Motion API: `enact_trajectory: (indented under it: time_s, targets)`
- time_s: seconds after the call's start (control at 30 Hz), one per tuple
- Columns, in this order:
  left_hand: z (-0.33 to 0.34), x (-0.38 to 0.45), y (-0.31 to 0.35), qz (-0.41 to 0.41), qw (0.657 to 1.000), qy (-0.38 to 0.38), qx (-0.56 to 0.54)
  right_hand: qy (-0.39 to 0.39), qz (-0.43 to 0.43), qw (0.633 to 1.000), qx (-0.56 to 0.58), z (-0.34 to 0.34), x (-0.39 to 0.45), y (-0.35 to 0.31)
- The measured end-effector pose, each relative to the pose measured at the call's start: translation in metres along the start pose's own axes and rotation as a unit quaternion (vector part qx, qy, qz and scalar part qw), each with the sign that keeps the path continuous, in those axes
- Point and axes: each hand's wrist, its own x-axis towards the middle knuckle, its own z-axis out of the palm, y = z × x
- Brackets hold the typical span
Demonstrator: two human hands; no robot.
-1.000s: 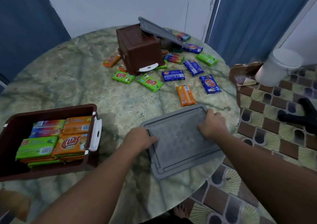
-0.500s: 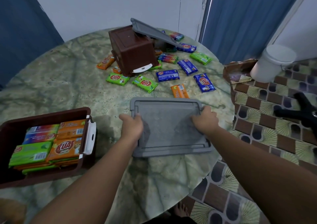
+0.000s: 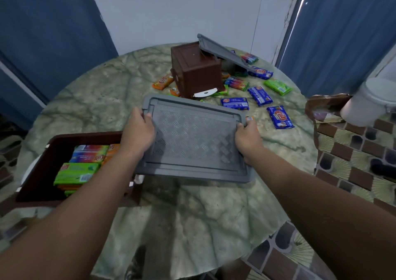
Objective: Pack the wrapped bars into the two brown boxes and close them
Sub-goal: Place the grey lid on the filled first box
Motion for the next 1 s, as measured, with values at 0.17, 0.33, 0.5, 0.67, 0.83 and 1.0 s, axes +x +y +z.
enact_trajectory:
  time_s: [0.17,0.33,0.5,0.67,0.83,1.0]
  targets:
    - [-0.061,0.021,-0.032,0.024,0.994,0.031,0.101,-0.04,0.001,0.999,0.002,0.06,-0.024,-0.036]
    - [-0.112,0.046,-0.086,0.017,0.991,0.034,0.125,-0.047,-0.033,0.998,-0.007,0.12,-0.052,-0.06]
    - [-0.153,0.073,-0.147,0.013,0.989,0.011,0.147,-0.065,-0.056,0.995,-0.052,0.174,-0.08,-0.073]
    - [-0.173,0.083,-0.184,0.001,0.988,-0.013,0.154,-0.083,-0.088,0.984,-0.127,0.203,-0.099,-0.073]
    - [-0.18,0.079,-0.209,-0.022,0.983,-0.022,0.183,-0.086,-0.12,0.97,-0.191,0.219,-0.108,-0.069]
    - [-0.178,0.073,-0.232,-0.018,0.976,-0.003,0.217,-0.09,-0.142,0.959,-0.229,0.22,-0.108,-0.07]
